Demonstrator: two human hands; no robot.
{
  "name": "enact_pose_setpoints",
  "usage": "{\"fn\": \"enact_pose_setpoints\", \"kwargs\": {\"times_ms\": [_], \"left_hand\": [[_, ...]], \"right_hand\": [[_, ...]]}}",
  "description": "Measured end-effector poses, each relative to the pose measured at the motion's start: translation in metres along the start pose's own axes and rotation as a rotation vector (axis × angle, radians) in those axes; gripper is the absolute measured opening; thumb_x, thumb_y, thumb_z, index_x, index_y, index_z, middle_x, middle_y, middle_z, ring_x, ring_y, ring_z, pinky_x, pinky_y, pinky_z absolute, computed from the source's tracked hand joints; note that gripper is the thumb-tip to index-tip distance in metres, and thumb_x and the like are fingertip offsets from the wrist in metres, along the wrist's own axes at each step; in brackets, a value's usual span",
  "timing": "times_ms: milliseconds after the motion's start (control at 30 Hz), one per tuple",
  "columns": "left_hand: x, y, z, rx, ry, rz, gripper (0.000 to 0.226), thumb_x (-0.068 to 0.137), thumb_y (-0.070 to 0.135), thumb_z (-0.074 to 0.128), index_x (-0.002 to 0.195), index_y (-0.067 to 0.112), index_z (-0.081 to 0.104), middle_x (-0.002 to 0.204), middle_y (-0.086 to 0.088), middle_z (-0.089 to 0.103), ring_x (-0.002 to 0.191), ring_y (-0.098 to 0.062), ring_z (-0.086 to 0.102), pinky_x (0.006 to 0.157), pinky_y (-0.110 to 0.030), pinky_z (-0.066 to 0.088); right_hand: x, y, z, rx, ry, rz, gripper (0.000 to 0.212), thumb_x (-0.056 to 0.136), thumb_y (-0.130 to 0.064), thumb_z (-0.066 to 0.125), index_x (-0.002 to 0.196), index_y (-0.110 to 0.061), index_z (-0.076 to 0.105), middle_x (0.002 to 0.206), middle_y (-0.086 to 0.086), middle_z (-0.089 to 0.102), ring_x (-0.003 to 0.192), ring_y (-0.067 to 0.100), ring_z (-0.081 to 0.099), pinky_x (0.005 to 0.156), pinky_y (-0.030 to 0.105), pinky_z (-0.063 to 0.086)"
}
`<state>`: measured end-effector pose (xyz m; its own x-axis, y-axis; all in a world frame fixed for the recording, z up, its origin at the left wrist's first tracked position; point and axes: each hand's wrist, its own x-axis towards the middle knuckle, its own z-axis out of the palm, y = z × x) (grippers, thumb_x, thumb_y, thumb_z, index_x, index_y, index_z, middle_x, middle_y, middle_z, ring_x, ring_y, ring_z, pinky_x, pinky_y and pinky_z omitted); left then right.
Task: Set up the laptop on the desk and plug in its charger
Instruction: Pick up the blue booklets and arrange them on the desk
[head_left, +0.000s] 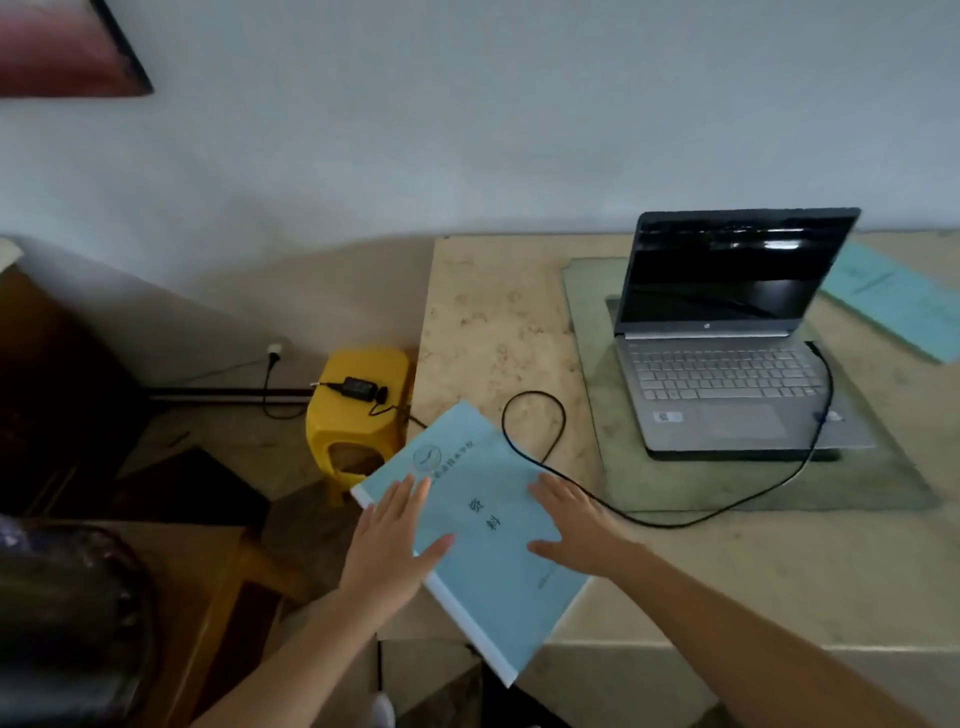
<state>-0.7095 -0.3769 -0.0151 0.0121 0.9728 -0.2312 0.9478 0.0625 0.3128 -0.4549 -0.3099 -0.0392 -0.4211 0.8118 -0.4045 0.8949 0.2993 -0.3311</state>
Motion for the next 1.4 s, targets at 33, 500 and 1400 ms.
{"fn": "enact_pose_setpoints", "kwargs": {"times_ms": [33,500,1400], "left_hand": [[-0.003,-0.003,0.007,-0.01,-0.011,-0.03,0.084,0.082,0.074,0.024,0.15,0.031,-0.002,0.16,0.007,0.0,0.147,-0.012,-0.003,0.118,-0.037,0.006],[0.022,-0.035,0.02,-1.26,-0.219,-0.92,0.049,0.088,0.03,0.063,0.128,0.005,0.052,0.128,-0.016,0.058,0.107,-0.028,0.055,0.089,-0.037,0.04],[0.105,0.01,-0.064,-1.341,-0.11,-0.459,0.024,0.079,0.022,0.073,0.098,0.012,0.063,0.095,-0.014,0.068,0.09,-0.036,0.065,0.082,-0.049,0.053]], "right_hand": [[0.003,0.0,0.002,0.013,0.011,0.008,0.081,0.087,-0.051,0.056,0.15,-0.022,0.015,0.161,0.0,0.001,0.147,0.019,0.007,0.117,0.039,0.019],[0.032,-0.021,0.007,0.451,0.084,0.297,0.06,0.079,-0.036,0.067,0.13,-0.028,0.035,0.121,0.001,0.055,0.104,0.022,0.059,0.082,0.043,0.054],[-0.025,-0.023,-0.059,1.221,0.243,0.339,0.013,0.094,-0.025,0.057,0.106,-0.027,0.063,0.101,-0.003,0.073,0.085,0.012,0.071,0.062,0.025,0.057]]}}
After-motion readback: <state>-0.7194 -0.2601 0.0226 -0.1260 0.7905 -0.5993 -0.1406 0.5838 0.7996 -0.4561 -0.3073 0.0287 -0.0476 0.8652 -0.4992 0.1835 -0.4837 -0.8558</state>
